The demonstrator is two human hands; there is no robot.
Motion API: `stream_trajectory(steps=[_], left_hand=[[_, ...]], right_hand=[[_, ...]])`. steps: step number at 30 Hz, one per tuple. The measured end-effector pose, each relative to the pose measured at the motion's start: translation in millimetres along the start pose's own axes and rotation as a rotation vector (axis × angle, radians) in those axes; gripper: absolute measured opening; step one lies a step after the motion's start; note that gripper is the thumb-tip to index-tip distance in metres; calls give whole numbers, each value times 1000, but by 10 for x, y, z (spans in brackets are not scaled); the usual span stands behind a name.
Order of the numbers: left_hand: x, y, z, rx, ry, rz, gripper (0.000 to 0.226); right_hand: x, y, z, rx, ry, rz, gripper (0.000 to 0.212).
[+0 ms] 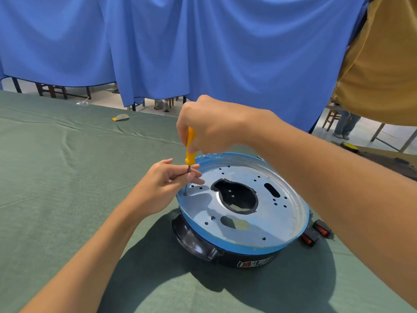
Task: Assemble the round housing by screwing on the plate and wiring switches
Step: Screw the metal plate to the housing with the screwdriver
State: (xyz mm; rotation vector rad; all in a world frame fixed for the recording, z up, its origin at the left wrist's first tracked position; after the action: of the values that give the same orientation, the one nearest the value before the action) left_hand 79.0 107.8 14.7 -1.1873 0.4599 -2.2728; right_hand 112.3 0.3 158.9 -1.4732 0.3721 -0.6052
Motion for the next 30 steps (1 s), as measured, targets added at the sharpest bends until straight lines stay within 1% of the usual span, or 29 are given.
stream_trajectory(steps=[3, 4, 6, 9, 11, 12, 15, 16, 17, 19, 20, 21, 23, 25, 28, 29, 30], left_hand=[[8, 11, -16, 120, 6, 46, 13], [10, 14, -16, 163, 7, 76, 10], [10, 25, -9, 188, 8, 107, 9], [6, 39, 4, 124, 12, 57, 15], [8, 28, 11, 90, 19, 41, 17], [9, 21, 16, 75, 20, 30, 18], [0, -9, 16, 33, 15, 7, 23], [-2, -17, 12, 16, 16, 5, 24], [-3, -19, 7, 3, 17, 5, 25], [-5, -1, -1, 3, 11, 11, 25], [-5, 11, -5, 24, 4, 15, 24], [-2, 20, -11, 63, 2, 29, 21], [7, 22, -24, 165, 12, 83, 13], [19, 23, -22, 209, 16, 117, 10], [29, 28, -5, 153, 21, 90, 17], [32, 17, 2, 132, 23, 84, 20], [32, 7, 6, 109, 22, 78, 22]], right_hand=[[-21, 51, 48, 53, 32, 15, 31], [-14, 77, 73, 67, 57, 15, 35], [8, 126, 106, 65, 106, 7, 33], [47, 183, 119, 8, 146, 48, 34], [59, 179, 112, -10, 117, 72, 37], [52, 159, 98, -10, 83, 56, 35], [-12, 66, 47, 17, -33, -12, 10], [-21, 49, 47, 26, -49, -20, 8], [-29, 40, 52, 37, -50, -28, 10], [-35, 54, 68, 58, -13, -26, 32], [-29, 68, 75, 73, 18, -14, 40], [-19, 82, 79, 85, 53, 0, 44], [22, 131, 92, 92, 131, 21, 40], [54, 188, 103, 84, 166, 33, 36], [61, 193, 118, 44, 125, 79, 39], [42, 166, 114, 35, 94, 64, 36], [26, 138, 121, 30, 58, 47, 27]])
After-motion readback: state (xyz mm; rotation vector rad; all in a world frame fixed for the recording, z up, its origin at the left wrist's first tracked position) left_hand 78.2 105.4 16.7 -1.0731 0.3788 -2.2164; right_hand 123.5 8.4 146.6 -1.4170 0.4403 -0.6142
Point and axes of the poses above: each hand's wrist, its own z-axis towards the middle knuckle, its own y-axis out of the palm, x = y × z, the point moved 3 cm from there along z, towards the middle knuckle, and after that the axes turned 7 degrees about y, right-handed, at the moved point
